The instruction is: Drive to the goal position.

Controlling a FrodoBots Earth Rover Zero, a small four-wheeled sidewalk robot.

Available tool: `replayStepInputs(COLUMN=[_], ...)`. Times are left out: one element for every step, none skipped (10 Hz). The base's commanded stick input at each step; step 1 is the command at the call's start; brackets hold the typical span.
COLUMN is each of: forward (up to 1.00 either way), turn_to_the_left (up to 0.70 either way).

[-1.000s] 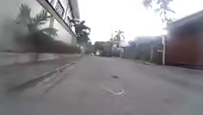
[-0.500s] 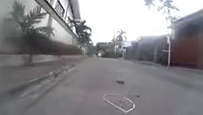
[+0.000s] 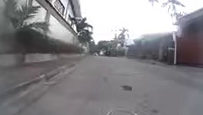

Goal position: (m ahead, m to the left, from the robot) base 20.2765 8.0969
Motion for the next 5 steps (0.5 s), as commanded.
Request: replayStepInputs(forward=[1.0,1.0,1.0,1.0,1.0], turn_to_the_left=[0.0,0.0,0.0,0.0,0.0])
